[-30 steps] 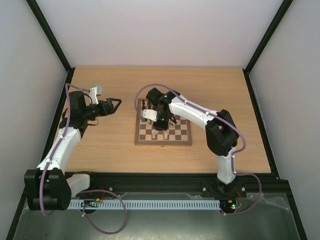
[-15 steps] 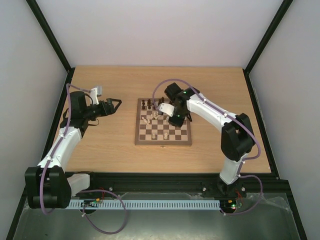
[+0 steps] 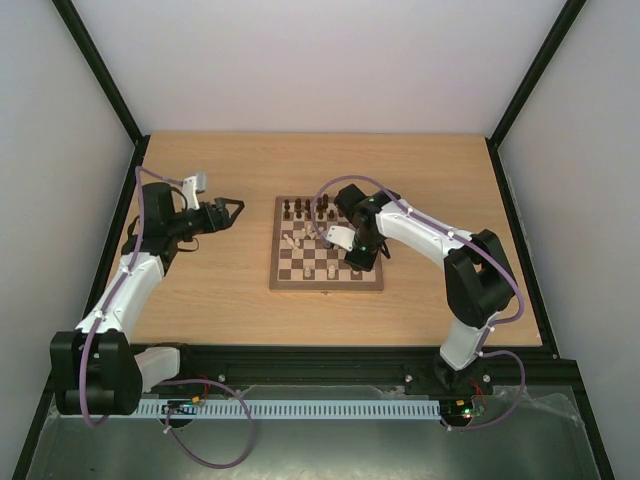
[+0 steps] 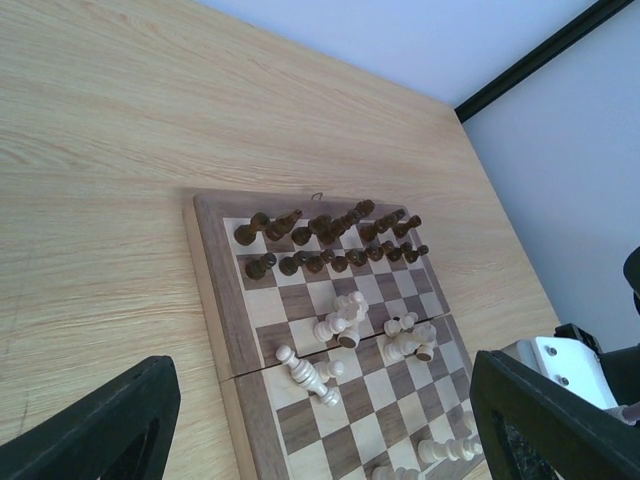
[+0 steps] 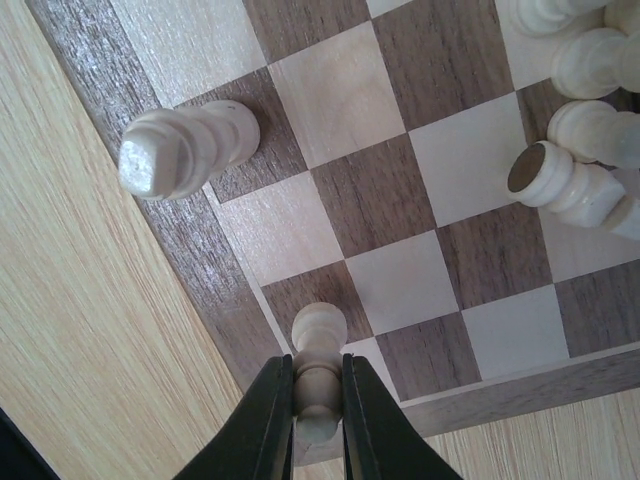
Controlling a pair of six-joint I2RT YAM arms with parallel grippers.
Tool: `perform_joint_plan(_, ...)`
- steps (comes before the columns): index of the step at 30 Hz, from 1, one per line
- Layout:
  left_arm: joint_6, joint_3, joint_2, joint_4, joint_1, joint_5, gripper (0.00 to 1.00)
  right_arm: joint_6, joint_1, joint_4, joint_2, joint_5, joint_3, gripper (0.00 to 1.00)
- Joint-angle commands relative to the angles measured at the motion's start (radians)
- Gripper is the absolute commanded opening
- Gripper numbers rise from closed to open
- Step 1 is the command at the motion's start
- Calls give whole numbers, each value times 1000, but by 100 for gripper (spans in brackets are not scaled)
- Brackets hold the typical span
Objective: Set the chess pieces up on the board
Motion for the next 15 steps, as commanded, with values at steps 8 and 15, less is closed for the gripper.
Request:
perform_joint_plan(8, 56, 18, 17, -23, -14, -16, 82, 23, 10, -15, -40, -55, -25, 11)
perform_joint_plan(15, 57, 25, 27, -26, -17, -15, 83, -24, 9, -61, -66, -130, -34, 13)
